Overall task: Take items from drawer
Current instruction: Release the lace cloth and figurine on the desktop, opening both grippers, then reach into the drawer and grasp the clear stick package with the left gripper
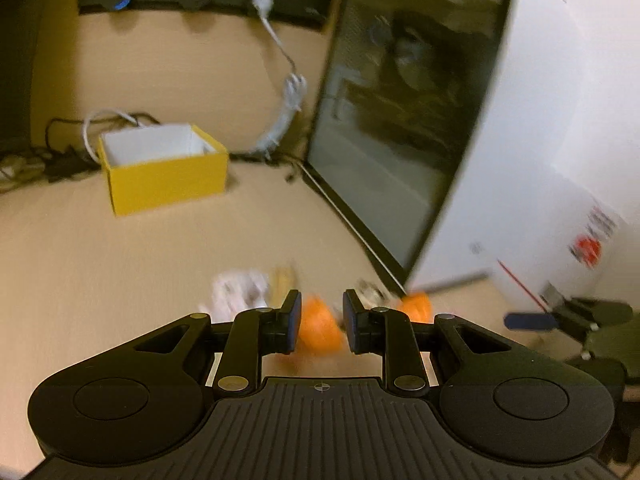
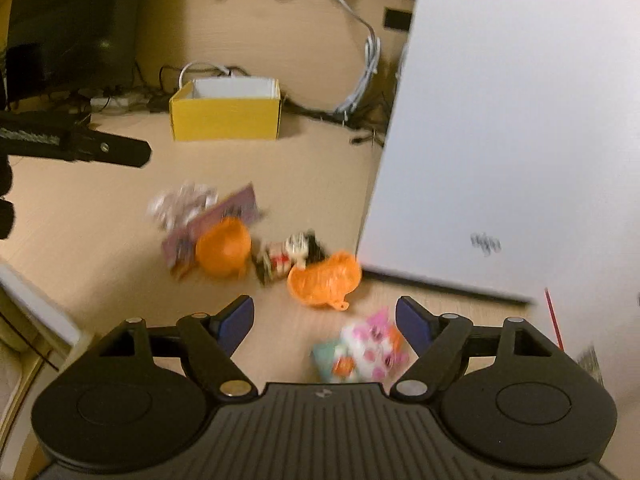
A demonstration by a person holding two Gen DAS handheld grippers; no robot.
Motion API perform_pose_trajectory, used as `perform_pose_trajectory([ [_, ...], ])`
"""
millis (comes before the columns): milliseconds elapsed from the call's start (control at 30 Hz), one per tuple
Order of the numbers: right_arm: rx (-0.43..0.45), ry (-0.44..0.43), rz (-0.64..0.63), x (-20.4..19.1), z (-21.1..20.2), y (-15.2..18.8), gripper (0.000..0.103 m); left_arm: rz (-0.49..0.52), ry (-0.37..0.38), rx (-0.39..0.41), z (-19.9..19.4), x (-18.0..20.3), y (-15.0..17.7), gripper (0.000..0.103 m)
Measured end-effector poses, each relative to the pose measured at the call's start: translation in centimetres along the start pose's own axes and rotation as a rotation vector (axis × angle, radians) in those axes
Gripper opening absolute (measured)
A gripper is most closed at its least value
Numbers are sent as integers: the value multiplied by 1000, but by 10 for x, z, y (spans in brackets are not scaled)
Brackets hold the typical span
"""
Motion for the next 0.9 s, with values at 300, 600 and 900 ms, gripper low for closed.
perform_pose_trajectory([
  [300,-131,39,45,28,-16,69,79,86,123,-219,11,60,81,25],
  [600,-189,44,136,34,-58,134,79,119,275,-345,34,111,124,25],
  [900,-180,169,214,68,-103,171,79,322,517,-387,86,217,143,25],
])
Point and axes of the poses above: each gripper's, at about its wrist camera, not at the fingertips, and z roughly the way its jaws point, x to its right, y to its underside, the point moved 10 cm from there along z, roughly the way its jaws point, and after that the axes turned 13 degrees about z, right-handed, at the moved point
